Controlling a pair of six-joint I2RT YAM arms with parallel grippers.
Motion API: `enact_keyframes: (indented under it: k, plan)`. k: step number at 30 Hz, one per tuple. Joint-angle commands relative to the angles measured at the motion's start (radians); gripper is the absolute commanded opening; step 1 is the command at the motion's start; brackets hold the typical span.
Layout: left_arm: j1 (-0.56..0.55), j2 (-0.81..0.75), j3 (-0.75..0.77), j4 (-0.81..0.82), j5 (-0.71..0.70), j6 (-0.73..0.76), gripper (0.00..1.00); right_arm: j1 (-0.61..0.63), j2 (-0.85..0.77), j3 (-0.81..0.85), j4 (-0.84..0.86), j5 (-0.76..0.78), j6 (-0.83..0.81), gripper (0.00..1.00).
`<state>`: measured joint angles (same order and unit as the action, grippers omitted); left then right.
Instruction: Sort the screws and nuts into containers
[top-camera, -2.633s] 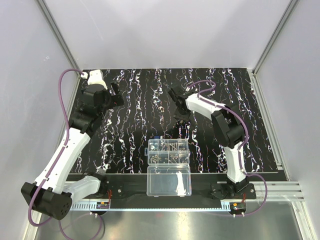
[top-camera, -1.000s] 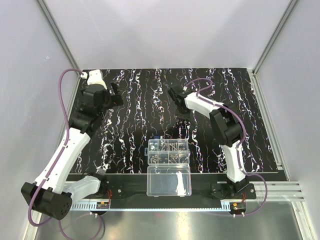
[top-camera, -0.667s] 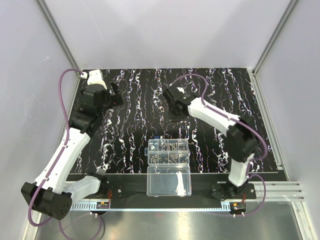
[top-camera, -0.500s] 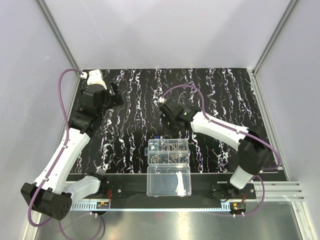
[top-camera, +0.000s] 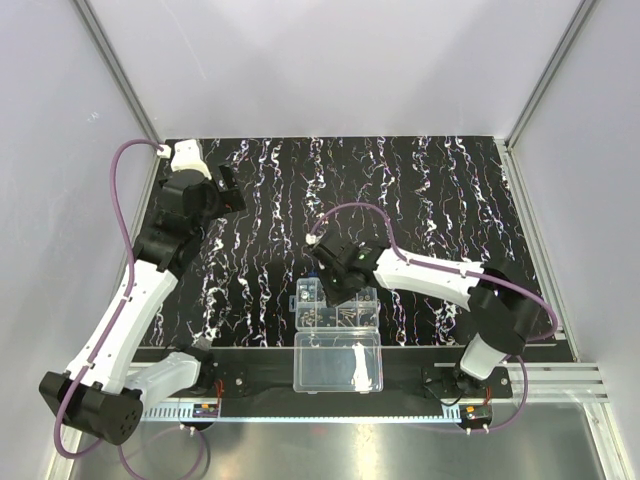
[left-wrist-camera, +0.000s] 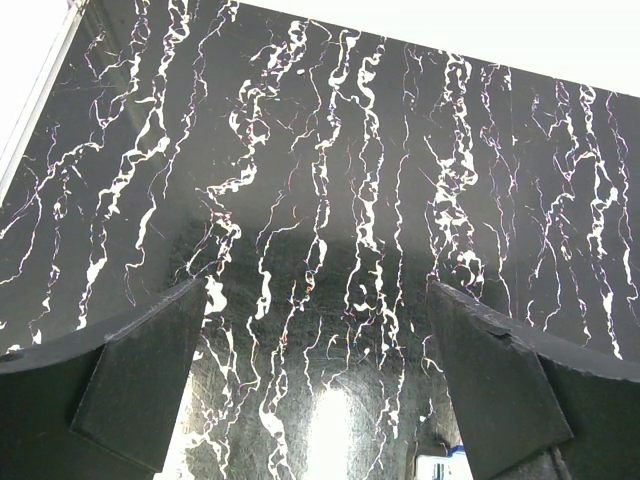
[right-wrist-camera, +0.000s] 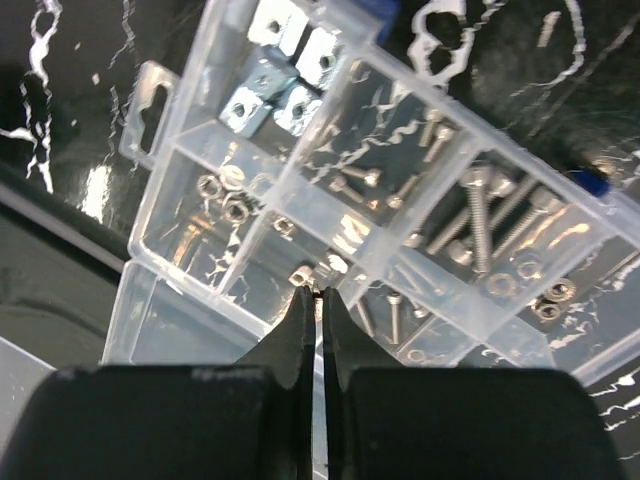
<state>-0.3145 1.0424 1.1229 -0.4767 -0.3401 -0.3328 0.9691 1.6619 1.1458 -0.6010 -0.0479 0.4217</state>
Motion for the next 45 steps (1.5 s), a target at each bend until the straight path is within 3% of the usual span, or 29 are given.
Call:
enact_keyframes:
  k: [1,8,12,13,21,26,32,45]
  plan:
    - [-0.003,-0.015,0.009,0.047,0.01,-0.002,0.99,0.034,-0.004,0.031,0.03,-0.03,-0.034,0.0]
    - [-0.003,-0.018,0.011,0.046,0.004,0.0,0.99,0.052,0.018,0.031,-0.003,-0.038,-0.046,0.0]
    - [-0.003,-0.013,0.011,0.046,0.006,0.001,0.99,0.052,0.015,0.052,-0.028,-0.038,-0.063,0.15]
    - [-0.005,-0.013,0.011,0.046,0.004,0.0,0.99,0.052,0.016,0.067,-0.032,-0.033,-0.069,0.24]
    - [-0.005,-0.015,0.011,0.043,-0.004,0.001,0.99,0.052,0.006,0.19,-0.117,-0.027,-0.101,0.47]
    - [-0.005,-0.013,0.012,0.043,-0.011,0.005,0.99,-0.003,0.03,0.294,-0.167,0.201,-0.049,0.61]
    - [-0.003,-0.008,0.012,0.044,-0.011,0.009,0.99,-0.211,0.218,0.451,-0.241,0.189,0.129,0.61]
    - [-0.003,0.002,0.011,0.043,-0.03,0.017,0.99,-0.219,0.547,0.765,-0.168,0.318,-0.009,0.6]
